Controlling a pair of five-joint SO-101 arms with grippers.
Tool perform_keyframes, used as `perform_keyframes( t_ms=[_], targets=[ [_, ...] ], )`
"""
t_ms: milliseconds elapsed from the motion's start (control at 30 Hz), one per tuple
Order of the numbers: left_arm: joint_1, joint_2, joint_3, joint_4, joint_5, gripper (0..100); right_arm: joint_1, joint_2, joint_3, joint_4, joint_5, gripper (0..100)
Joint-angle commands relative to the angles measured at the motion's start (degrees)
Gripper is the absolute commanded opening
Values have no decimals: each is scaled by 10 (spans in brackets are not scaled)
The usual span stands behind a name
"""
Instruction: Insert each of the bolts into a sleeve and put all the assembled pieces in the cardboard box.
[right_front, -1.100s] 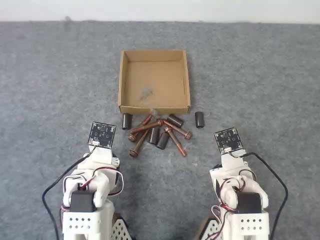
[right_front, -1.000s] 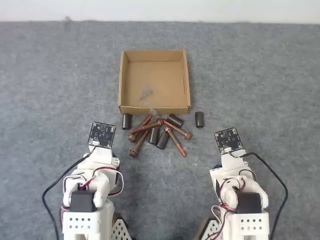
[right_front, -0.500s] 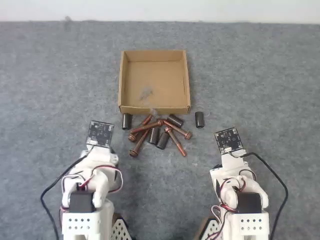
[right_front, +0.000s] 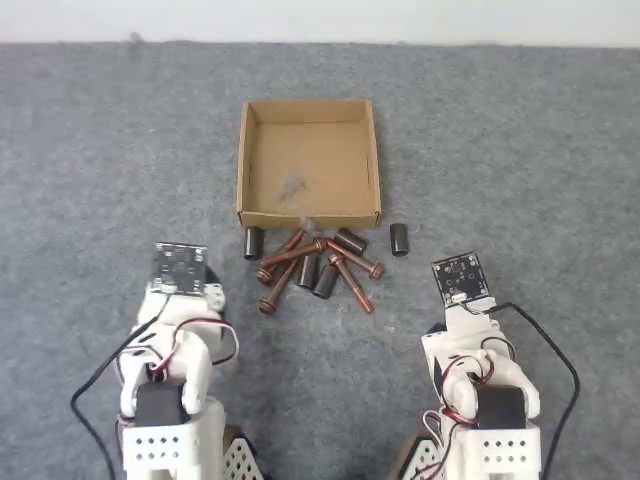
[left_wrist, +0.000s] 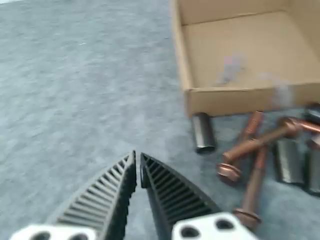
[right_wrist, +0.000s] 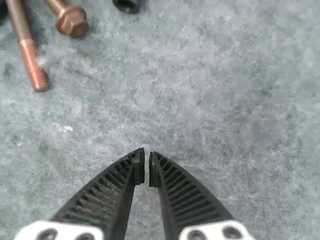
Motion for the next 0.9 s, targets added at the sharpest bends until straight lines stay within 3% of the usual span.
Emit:
perform_keyframes(
  t_ms=[0,400,733,867],
  targets=[
    [19,-11,-28,13,1,12,7,-11,-41,-28,1,10],
    [16,-10,0,32,-4,13,7,-8,-2,-162,35,10],
    [-27,-7,-15,47,-32,14,-42,-2,-64,-169,11,9],
    [-30,-6,-15,49,-32,85,-44,66,-115,-167,-8,9]
  ],
)
